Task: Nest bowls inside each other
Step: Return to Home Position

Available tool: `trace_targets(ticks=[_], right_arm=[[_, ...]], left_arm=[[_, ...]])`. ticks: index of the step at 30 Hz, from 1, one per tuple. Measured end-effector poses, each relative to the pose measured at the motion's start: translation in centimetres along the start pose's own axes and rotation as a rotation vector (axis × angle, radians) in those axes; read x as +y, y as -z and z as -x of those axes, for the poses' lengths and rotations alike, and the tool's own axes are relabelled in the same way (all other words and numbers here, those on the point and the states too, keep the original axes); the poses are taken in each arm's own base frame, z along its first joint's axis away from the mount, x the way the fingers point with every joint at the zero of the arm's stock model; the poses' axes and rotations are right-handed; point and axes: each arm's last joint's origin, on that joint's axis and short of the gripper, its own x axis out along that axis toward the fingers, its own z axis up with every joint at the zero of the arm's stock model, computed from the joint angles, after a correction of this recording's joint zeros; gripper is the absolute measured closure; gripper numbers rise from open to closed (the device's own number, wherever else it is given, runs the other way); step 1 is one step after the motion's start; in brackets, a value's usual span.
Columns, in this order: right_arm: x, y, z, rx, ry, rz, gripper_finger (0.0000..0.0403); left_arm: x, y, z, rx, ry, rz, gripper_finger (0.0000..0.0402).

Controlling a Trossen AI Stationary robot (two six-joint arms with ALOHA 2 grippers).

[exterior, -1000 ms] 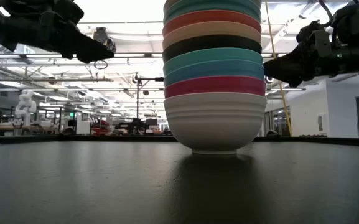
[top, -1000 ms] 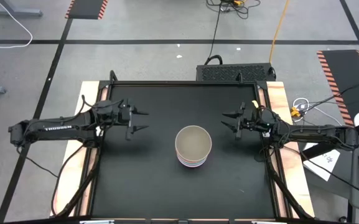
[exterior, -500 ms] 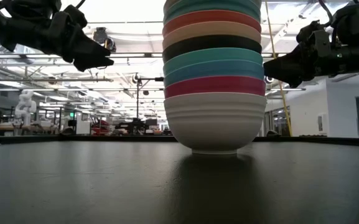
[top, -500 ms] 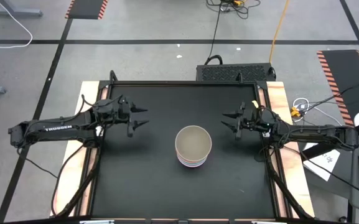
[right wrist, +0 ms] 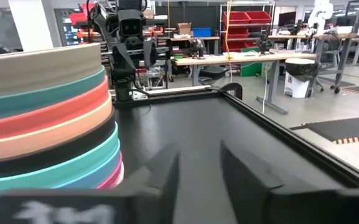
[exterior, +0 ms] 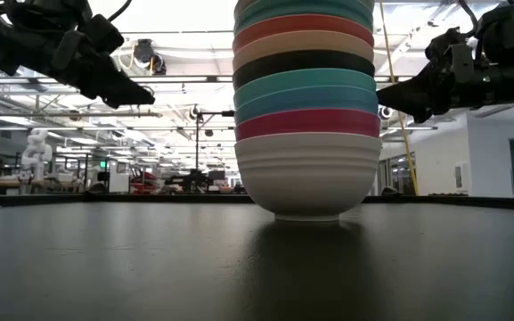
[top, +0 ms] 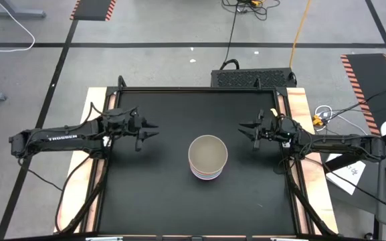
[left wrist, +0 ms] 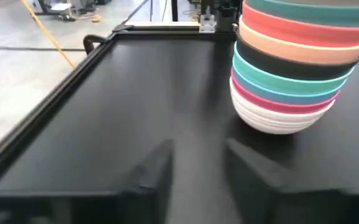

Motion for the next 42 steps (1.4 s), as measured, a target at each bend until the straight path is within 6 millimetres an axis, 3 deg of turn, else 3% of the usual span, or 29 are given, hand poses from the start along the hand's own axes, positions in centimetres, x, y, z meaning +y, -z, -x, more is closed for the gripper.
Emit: trace_targets(ticks=[3, 5, 13, 17, 20, 24, 28, 32, 34, 37, 42], right_arm=[[0.0, 0.0, 0.0, 0.0, 0.0, 0.016, 0.0358], [0.0, 0.0, 0.0, 0.0, 0.0, 0.019, 0.0391], [-0.2, -0.1, -0.1, -0.015, 0.12, 0.0, 0.0402], [0.2, -0.9, -0.3, -0.104, 0.092, 0.018, 0.0402], [0.7, 0.2, -0.7, 0.019, 0.057, 0.025, 0.0403], [1.4, -1.7, -2.6, 0.11, 0.044, 0.043, 0.0403], [1.1, -1.1, -3.4, 0.202, 0.083, 0.057, 0.0403], [-0.1, 0.4, -2.6, 0.169, 0.159, 0.019, 0.0403], [-0.3, 1.3, -1.6, 0.096, 0.104, -0.011, 0.0403], [-0.6, -0.1, -1.3, -0.072, 0.078, -0.044, 0.0403], [-0.7, 1.0, -1.4, 0.036, 0.062, -0.071, 0.0403]], left_arm=[[-0.1, 0.0, 0.0, 0.001, 0.015, -0.044, 0.0361], [-0.1, -0.1, 0.0, -0.009, 0.029, -0.055, 0.0385], [-0.3, -0.8, 0.0, -0.1, 0.098, -0.192, 0.0399], [-0.3, -1.8, 0.2, -0.212, 0.129, -0.256, 0.04], [-0.2, -2.8, 0.5, -0.259, 0.151, -0.227, 0.04], [-0.2, -4.2, 1.0, -0.196, 0.175, -0.177, 0.04], [-0.3, -5.8, 2.4, -0.16, 0.151, -0.249, 0.0401], [-0.4, -5.7, 4.1, -0.202, 0.135, -0.281, 0.0401], [-0.6, -5.1, 4.6, -0.228, 0.152, -0.281, 0.0401], [-0.7, -4.5, 5.3, -0.279, 0.13, -0.257, 0.0401], [-0.9, -3.3, 5.8, -0.324, 0.107, -0.186, 0.0401]])
